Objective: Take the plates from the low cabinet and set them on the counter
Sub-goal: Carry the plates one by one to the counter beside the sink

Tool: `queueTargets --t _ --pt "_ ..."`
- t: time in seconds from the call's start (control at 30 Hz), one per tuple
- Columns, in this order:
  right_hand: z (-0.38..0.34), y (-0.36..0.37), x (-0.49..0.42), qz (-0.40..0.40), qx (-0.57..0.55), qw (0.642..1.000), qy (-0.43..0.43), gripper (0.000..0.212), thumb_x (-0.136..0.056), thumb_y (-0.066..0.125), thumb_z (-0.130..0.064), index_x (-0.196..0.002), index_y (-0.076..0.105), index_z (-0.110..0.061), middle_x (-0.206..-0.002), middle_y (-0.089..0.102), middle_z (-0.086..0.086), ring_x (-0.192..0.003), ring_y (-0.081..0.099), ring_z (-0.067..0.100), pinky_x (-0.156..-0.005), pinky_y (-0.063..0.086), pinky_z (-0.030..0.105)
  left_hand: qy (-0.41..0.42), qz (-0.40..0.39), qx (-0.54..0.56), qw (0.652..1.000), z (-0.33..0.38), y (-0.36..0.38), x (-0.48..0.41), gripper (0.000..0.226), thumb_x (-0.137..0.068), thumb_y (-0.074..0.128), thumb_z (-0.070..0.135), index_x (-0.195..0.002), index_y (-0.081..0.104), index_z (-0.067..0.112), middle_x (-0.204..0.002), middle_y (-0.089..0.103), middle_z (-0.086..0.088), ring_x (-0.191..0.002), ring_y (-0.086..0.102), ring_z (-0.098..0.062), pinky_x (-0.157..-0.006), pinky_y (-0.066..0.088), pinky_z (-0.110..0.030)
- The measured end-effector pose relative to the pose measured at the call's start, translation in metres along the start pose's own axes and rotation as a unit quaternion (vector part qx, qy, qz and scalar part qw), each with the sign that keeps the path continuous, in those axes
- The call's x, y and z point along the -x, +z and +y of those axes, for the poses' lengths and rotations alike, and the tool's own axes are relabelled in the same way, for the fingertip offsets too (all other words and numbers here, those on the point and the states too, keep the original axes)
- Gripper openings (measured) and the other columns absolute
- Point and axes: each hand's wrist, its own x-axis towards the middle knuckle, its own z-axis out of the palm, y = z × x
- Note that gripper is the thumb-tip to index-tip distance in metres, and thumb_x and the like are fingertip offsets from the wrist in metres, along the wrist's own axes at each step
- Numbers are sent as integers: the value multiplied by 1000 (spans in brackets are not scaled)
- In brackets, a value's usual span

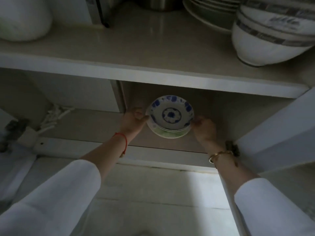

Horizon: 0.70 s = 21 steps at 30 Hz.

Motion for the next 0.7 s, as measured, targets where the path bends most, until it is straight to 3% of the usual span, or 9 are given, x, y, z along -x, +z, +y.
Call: queueTargets --t 0.17,0.33,0.47,0.57,0.6,0.7 --pt "2 22 -26 -27 7 999 18 45 -92 62 -25 -128 56 1 -127 62 21 -118 58 37 -86 46 34 31 -11 -33 999 -1 18 -22 41 -89 70 28 -125 65 8 -122 70 -12 -115 64 -27 -81 43 -22" --pt "6 29 -39 -31 27 999 29 46 -88 66 -20 -129 56 -2 -127 63 18 -118 60 34 -76 40 25 27 -19 -18 999 -3 38 -34 48 -80 78 25 -125 66 14 -116 71 -8 -113 63 -22 -86 48 -23" --pt "8 29 -40 -16 7 1000 25 43 -86 62 -7 -127 53 0 -128 61 20 -118 58 36 -79 44 28 53 12 -30 998 -6 41 -33 49 -76 79 22 -124 69 19 -116 70 -11 -112 63 -23 -85 48 -23" --pt "8 28 -37 -7 1 1000 25 41 -85 60 -3 -126 54 1 -128 61 21 -119 58 37 -83 46 31 71 10 -11 997 -6 41 -29 47 -76 78 15 -122 71 19 -115 72 -13 -109 66 -26 -89 56 -32" --pt "8 27 -36 -5 -4 1000 28 40 -85 60 -2 -125 54 1 -126 62 21 -118 58 37 -83 47 31 64 12 11 998 -6 41 -27 47 -75 78 12 -121 72 18 -115 72 -13 -104 68 -24 -85 58 -33" --pt "7 25 -28 7 -44 998 38 36 -82 62 -2 -118 60 1 -119 65 19 -112 62 34 -74 42 25 60 34 99 993 -5 39 -14 44 -73 76 -1 -114 75 12 -101 76 -11 -77 66 -8 -62 52 -11"
